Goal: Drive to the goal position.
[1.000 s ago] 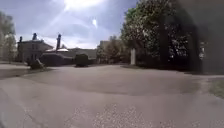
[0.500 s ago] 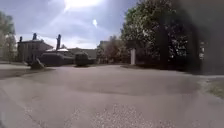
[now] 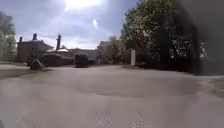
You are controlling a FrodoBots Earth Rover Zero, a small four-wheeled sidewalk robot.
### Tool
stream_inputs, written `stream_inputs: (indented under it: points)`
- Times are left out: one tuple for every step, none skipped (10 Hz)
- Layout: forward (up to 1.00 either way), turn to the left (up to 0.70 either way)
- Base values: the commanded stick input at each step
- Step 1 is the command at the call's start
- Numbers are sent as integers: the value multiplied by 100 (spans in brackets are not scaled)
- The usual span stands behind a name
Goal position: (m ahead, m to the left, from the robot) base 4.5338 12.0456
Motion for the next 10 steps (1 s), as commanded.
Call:
stream_inputs:
  points:
    - [100, 0]
    - [100, 0]
    - [100, 0]
    - [100, 0]
    - [100, 0]
    - [100, 0]
    - [100, 0]
    - [100, 0]
    - [100, 0]
    - [100, 0]
